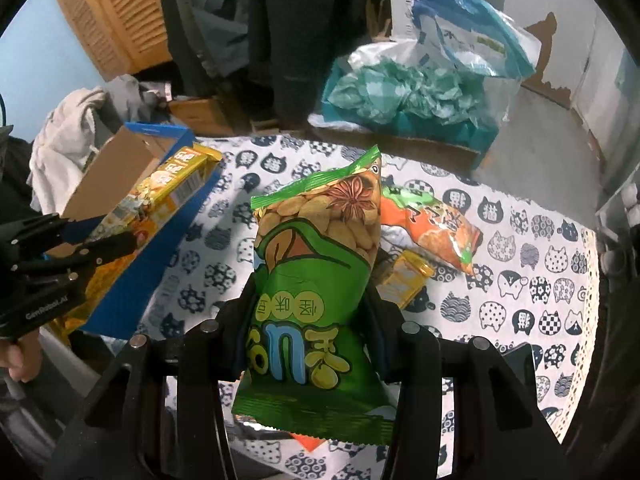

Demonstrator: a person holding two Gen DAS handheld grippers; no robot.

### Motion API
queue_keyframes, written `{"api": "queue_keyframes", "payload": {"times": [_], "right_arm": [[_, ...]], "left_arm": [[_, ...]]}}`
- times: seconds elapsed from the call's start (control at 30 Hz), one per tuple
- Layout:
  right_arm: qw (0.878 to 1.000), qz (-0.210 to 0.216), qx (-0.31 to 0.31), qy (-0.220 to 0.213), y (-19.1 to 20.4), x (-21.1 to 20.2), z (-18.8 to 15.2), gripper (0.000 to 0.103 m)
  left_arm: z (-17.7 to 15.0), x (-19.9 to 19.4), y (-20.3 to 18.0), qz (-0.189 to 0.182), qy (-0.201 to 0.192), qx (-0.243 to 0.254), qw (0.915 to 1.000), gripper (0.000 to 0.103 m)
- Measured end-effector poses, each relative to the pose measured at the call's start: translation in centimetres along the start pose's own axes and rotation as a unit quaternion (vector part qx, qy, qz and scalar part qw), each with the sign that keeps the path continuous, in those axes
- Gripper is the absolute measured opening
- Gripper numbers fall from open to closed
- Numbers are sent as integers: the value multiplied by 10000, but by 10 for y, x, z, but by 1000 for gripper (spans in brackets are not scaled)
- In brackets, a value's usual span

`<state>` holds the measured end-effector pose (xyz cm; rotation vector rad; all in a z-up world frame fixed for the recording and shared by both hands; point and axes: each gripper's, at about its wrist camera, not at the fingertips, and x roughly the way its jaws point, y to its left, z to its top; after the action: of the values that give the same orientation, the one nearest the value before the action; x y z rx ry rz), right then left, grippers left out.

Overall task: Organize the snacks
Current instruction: 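Lift both packets and carry them over the cardboard box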

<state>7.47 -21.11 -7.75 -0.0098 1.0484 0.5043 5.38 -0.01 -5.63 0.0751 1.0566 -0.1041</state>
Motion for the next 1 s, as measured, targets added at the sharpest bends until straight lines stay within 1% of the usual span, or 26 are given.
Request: {"api": "queue_keyframes", "payload": {"times": [0.23,0.53,1.0], "right_arm": [[9998,74,-78,-144,16,-12,7,46],[9993,154,-236,-263,40,-18,18,46],[9978,317,-517,-264,84,-9,39,46]], "left_arm": [[-2,-23,8,-18,-236,-14,9997,32],[-8,-41,29,9,-406,-172,9990,32],[-20,-55,73,87,-554,-560,9969,32]]}}
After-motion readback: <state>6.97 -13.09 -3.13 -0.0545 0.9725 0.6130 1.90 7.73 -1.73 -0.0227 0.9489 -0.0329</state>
